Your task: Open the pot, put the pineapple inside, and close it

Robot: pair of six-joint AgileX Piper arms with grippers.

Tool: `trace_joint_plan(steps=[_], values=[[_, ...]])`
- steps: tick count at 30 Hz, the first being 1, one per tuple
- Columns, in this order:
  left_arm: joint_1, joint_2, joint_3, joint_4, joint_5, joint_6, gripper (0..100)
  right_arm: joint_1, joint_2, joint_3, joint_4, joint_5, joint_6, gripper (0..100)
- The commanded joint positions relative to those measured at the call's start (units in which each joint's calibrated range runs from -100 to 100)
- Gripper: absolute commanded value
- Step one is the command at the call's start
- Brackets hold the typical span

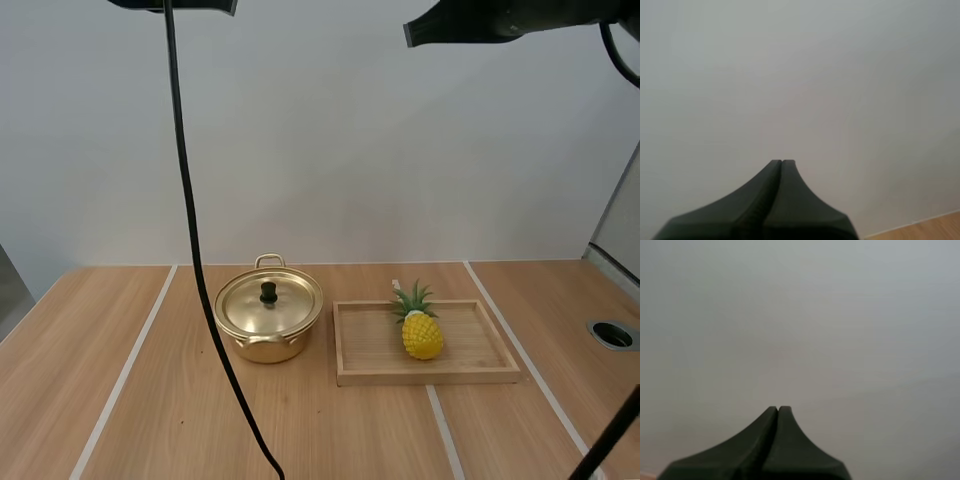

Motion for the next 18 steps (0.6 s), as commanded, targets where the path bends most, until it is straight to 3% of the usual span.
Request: trace_joint_plan(steps=[1,9,18], values=[[0.07,2.0,-0.5,-2.5,4.1,1.2,0,0.0,1.7,-0.1,-1.4,4.9,1.5,0],[0.07,7.9,-0.5,-5.1,13.6,3.4,0,0.0,4.6,6.2,-1.4,9.2,1.5,0],[0.07,14.2,1.4,-7.8,19.4,4.8,0,0.0,4.6,19.1,-1.4,5.3,1.5,0]])
